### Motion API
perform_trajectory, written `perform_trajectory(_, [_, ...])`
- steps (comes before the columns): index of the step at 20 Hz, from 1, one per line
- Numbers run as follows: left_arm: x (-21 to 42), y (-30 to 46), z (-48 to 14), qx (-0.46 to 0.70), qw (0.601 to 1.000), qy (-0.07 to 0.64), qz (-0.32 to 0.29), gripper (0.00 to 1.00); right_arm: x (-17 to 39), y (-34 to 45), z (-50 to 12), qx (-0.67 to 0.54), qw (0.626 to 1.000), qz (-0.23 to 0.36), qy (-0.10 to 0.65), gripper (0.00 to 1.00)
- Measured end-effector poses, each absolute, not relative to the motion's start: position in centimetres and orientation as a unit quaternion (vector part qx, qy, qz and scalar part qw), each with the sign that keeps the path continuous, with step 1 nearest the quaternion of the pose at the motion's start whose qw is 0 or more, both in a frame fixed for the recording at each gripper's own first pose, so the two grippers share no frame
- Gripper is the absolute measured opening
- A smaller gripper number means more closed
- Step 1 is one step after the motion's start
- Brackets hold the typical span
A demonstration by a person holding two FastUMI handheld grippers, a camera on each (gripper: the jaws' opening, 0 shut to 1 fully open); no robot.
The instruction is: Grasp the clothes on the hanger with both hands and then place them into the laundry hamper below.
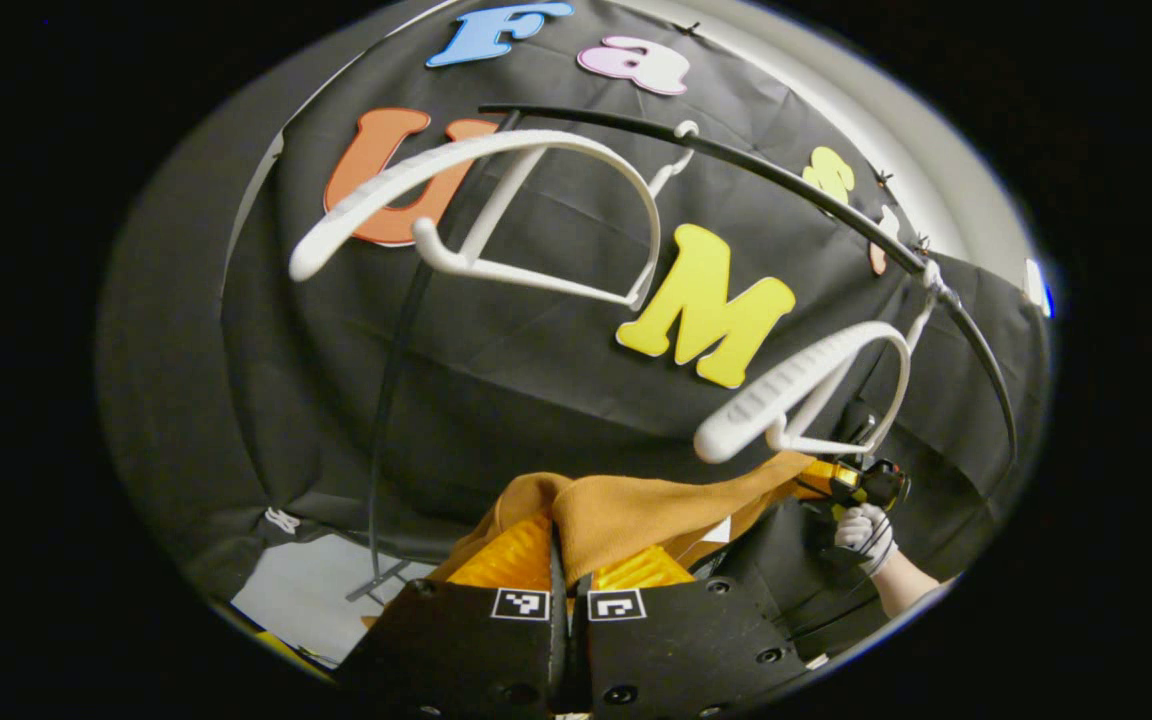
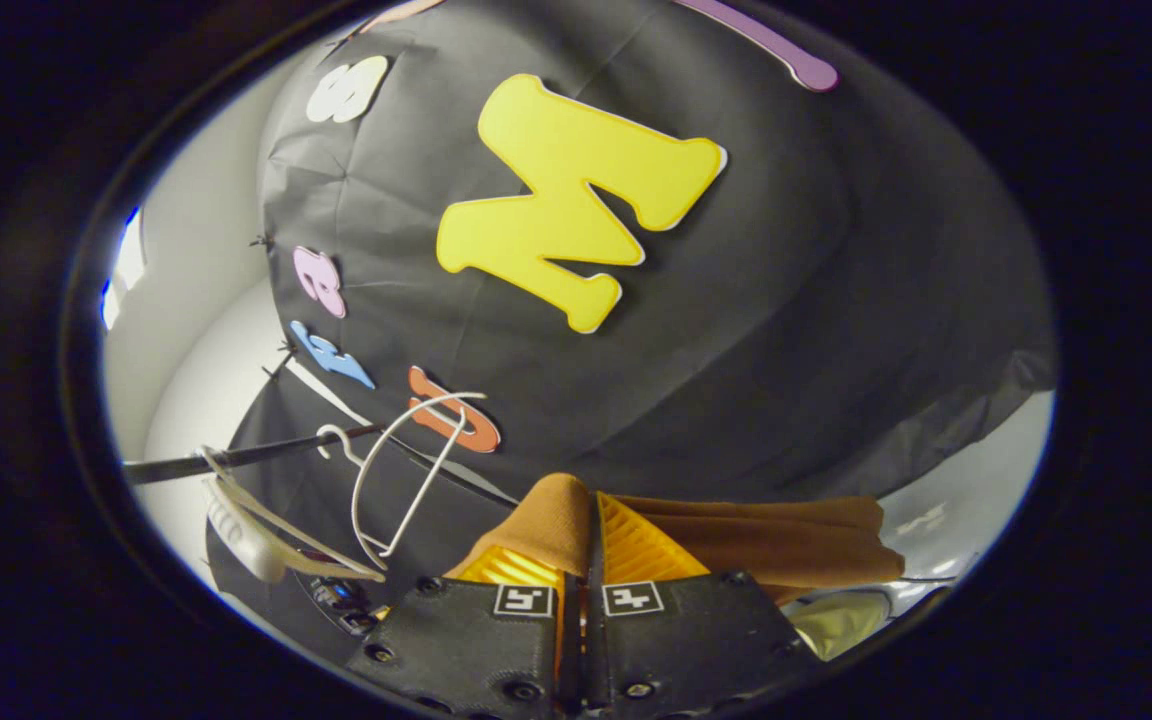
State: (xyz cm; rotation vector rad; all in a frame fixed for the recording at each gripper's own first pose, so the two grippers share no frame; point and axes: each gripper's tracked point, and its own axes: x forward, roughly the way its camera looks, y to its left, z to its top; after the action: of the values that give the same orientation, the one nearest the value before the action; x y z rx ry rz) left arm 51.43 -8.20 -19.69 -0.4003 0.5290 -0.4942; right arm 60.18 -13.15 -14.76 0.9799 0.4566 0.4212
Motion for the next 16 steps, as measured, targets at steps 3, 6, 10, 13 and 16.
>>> perform_trajectory(3, [49.5,-8.5,-20.0,-0.196,0.920,0.249,-0.231,0.00,57.4,-11.2,-15.4,0.449,0.842,0.199,0.222,0.05])
perform_trajectory(6, [46.0,-9.3,-19.5,-0.205,0.919,0.246,-0.232,0.00,52.3,-8.1,-15.1,0.459,0.834,0.212,0.222,0.05])
perform_trajectory(10, [42.6,-12.3,-16.1,-0.200,0.918,0.223,-0.259,0.00,47.2,-1.3,-12.0,0.436,0.837,0.249,0.218,0.05])
perform_trajectory(13, [39.5,-14.6,-13.8,-0.196,0.913,0.216,-0.284,0.00,43.3,2.7,-10.3,0.415,0.840,0.276,0.214,0.05])
perform_trajectory(16, [37.5,-16.4,-11.8,-0.191,0.914,0.207,-0.292,0.00,39.2,6.2,-8.5,0.396,0.840,0.302,0.216,0.05])
